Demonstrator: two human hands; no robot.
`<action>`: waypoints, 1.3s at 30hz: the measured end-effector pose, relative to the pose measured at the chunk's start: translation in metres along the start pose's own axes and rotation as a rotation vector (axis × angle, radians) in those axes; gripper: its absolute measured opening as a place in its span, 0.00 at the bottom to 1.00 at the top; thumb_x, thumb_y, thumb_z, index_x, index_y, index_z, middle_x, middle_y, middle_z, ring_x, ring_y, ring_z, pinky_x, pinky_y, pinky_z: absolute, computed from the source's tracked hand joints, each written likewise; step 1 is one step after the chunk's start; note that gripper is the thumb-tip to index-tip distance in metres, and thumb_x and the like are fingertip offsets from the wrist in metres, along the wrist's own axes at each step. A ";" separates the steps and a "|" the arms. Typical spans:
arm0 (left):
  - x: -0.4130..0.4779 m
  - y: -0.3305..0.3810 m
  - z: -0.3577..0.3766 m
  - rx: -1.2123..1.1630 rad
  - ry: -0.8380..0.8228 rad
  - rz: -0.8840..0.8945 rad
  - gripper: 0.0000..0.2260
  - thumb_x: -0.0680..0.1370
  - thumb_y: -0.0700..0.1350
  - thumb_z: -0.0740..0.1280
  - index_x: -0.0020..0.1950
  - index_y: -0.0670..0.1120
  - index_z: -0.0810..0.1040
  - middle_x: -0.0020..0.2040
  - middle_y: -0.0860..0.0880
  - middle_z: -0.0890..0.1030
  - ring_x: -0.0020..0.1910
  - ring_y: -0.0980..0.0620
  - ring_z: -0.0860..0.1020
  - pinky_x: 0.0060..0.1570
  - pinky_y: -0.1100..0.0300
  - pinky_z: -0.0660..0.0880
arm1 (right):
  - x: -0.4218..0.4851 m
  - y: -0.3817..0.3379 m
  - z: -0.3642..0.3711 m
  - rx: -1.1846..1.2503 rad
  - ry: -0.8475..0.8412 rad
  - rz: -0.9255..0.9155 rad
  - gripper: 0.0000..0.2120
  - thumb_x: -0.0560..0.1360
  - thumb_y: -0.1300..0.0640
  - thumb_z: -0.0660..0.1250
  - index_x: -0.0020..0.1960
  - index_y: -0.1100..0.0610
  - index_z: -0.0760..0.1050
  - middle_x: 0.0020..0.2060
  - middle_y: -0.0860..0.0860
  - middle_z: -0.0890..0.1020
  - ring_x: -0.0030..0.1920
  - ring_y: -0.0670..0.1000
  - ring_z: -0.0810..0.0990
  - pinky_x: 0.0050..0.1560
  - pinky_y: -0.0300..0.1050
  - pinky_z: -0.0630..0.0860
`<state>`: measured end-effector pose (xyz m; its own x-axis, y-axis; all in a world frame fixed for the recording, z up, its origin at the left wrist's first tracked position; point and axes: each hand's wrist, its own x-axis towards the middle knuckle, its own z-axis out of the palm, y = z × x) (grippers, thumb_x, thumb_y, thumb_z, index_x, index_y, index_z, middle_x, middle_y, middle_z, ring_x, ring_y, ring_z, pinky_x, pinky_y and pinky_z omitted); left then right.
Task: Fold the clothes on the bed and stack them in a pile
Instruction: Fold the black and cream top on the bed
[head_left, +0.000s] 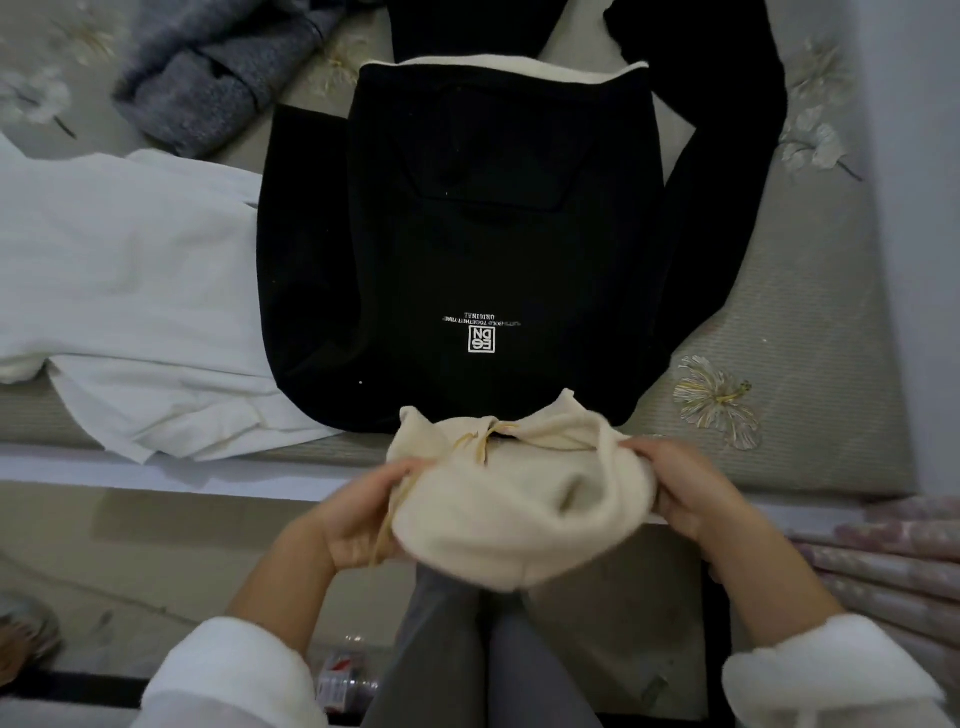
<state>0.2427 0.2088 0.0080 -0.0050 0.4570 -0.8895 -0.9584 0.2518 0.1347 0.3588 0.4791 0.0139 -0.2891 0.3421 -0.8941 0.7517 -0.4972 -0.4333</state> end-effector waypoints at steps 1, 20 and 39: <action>0.002 0.014 0.007 -0.174 -0.033 0.093 0.15 0.73 0.48 0.65 0.54 0.41 0.82 0.45 0.43 0.85 0.40 0.48 0.84 0.36 0.54 0.82 | 0.003 -0.012 0.000 0.074 -0.027 -0.006 0.07 0.78 0.62 0.60 0.44 0.60 0.76 0.34 0.54 0.80 0.36 0.51 0.77 0.34 0.43 0.75; 0.128 0.107 0.022 1.822 0.441 0.999 0.34 0.79 0.52 0.58 0.75 0.64 0.37 0.76 0.54 0.33 0.75 0.48 0.31 0.72 0.50 0.38 | 0.136 -0.067 0.073 -1.355 0.135 -0.772 0.27 0.80 0.55 0.54 0.77 0.46 0.51 0.78 0.49 0.43 0.77 0.54 0.37 0.74 0.57 0.42; 0.244 0.186 0.084 1.796 0.610 0.416 0.43 0.66 0.75 0.44 0.61 0.59 0.16 0.67 0.47 0.17 0.67 0.35 0.22 0.60 0.24 0.36 | 0.199 -0.174 -0.075 -0.496 0.688 -0.649 0.14 0.78 0.46 0.63 0.56 0.55 0.74 0.49 0.50 0.78 0.51 0.49 0.77 0.51 0.44 0.74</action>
<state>0.0868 0.4391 -0.1469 -0.5809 0.4974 -0.6443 0.4898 0.8458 0.2113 0.2152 0.6930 -0.0801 -0.4405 0.8785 -0.1851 0.7759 0.2688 -0.5706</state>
